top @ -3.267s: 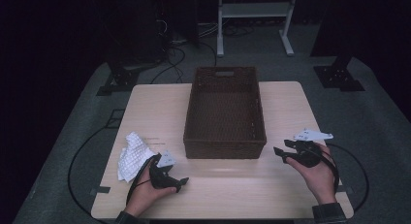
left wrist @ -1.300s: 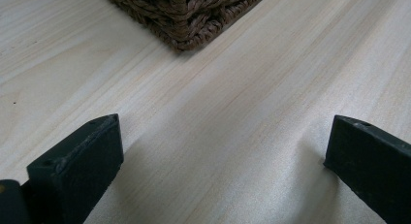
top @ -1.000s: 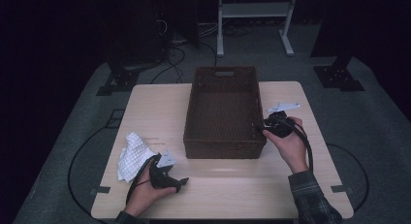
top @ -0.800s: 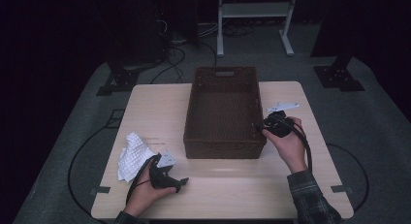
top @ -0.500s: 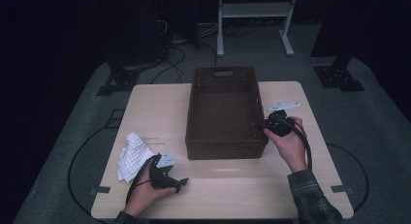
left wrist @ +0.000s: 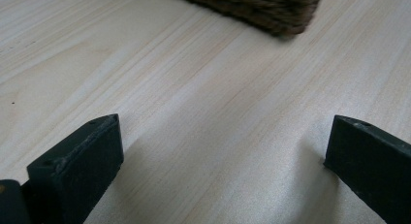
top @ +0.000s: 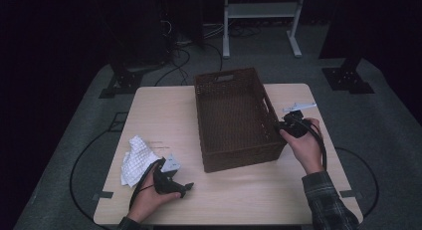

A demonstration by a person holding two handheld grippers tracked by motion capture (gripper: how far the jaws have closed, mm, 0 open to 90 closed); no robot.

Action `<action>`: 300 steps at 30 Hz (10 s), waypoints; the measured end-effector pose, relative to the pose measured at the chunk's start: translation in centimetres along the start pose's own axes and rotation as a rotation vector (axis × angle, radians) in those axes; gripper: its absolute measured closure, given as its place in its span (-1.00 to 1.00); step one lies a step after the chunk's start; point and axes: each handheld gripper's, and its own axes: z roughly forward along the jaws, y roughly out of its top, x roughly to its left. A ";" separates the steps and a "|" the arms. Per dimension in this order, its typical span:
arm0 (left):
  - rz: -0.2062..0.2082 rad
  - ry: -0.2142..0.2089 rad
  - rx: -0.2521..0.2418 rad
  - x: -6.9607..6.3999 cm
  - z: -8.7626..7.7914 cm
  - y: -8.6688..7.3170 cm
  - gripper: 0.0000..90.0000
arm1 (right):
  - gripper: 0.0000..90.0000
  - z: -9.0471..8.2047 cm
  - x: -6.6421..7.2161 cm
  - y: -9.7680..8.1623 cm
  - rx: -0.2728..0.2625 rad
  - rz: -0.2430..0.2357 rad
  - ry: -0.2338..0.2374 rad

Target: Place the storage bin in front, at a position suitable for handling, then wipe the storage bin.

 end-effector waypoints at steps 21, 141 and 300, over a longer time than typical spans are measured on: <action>0.001 0.000 0.001 0.0 0.0 0.0 -1.00 | 0.80 -1.6 -4.0 -1.2 0.028 0.027 -0.055; 0.000 0.000 -0.001 0.0 0.0 0.0 -1.00 | 0.46 1.7 13.3 3.5 0.064 -0.208 0.274; -0.270 0.376 -0.061 9.0 -10.3 -0.9 -0.68 | 0.79 -4.8 4.8 -4.6 0.080 -0.117 0.190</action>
